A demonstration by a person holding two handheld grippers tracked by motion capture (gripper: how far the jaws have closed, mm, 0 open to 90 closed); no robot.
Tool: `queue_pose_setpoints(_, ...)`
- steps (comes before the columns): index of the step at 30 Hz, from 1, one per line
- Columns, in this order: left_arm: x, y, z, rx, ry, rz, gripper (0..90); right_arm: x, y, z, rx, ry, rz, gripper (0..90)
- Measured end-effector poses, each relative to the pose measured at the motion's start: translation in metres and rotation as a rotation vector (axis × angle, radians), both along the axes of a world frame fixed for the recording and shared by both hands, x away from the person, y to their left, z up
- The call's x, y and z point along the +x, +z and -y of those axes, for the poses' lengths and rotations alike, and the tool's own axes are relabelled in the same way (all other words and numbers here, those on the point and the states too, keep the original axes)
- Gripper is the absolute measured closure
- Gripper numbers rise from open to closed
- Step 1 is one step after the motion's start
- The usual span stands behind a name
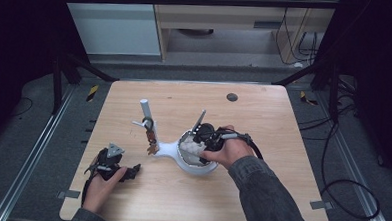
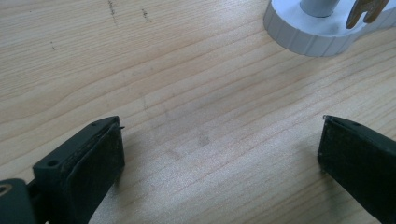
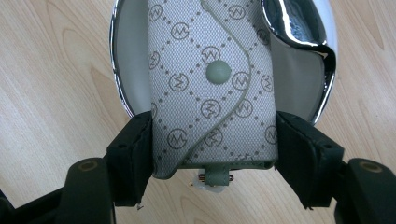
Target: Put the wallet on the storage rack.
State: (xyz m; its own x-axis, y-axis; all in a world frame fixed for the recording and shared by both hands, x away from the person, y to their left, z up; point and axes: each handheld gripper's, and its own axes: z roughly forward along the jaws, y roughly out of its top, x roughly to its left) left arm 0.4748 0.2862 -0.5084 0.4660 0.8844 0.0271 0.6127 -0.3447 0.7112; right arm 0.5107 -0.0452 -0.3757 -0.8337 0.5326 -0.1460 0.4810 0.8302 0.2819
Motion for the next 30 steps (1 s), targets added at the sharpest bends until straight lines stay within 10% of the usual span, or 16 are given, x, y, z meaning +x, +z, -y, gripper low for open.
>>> queue_pose_setpoints(30,-0.0001,-0.0002,0.0003,-0.002,-0.003,0.002,0.0,0.0033,-0.0052,-0.0041,0.039,-0.022,0.001,27.1)
